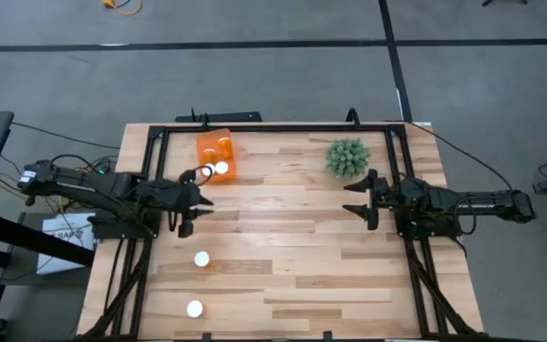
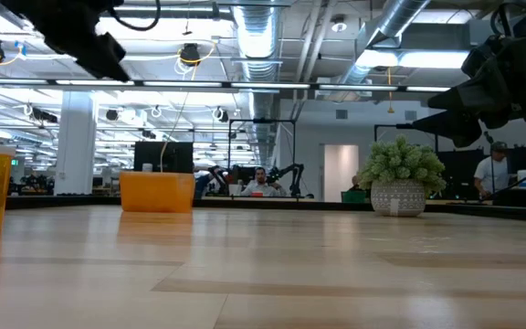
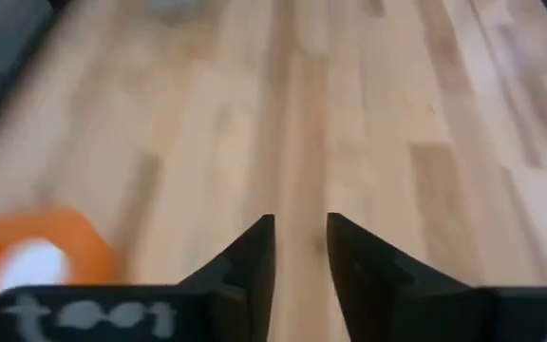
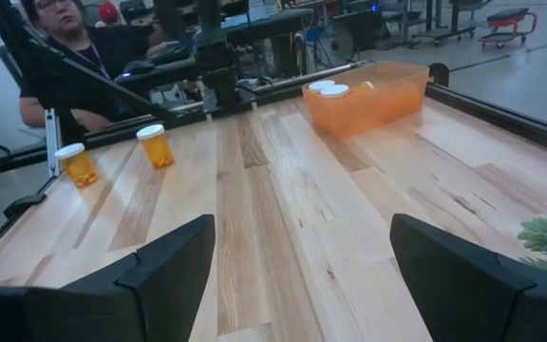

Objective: Pick and place pill bottles into a basket
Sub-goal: Put the orange pill bottle into the orange container

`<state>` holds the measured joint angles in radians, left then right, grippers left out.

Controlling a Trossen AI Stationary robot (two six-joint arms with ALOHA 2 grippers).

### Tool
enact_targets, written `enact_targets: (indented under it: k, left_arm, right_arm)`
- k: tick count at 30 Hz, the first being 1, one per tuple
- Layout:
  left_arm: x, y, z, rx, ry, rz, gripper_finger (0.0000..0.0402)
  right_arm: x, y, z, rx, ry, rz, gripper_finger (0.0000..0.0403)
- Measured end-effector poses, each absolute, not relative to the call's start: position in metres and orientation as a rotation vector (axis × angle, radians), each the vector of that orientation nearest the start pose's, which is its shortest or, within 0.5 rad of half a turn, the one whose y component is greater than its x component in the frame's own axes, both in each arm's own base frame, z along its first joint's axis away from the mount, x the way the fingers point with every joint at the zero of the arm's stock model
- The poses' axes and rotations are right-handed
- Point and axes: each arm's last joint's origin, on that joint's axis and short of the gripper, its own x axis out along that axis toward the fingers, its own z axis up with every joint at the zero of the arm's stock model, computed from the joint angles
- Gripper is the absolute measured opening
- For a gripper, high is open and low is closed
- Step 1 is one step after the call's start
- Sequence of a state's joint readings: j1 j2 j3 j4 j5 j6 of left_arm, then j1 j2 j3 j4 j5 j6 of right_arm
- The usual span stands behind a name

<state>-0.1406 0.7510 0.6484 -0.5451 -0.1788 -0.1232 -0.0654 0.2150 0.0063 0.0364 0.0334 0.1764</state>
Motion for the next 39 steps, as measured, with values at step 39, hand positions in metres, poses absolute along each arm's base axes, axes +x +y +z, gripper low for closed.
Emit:
enact_targets:
  k: [39]
  left_arm:
    - [0.199,-0.120,0.232,-0.242,1.297,0.077,0.0238]
  right_arm:
    - [0.109,-0.008,0.151,0.179,0.166,-0.111,0.0311]
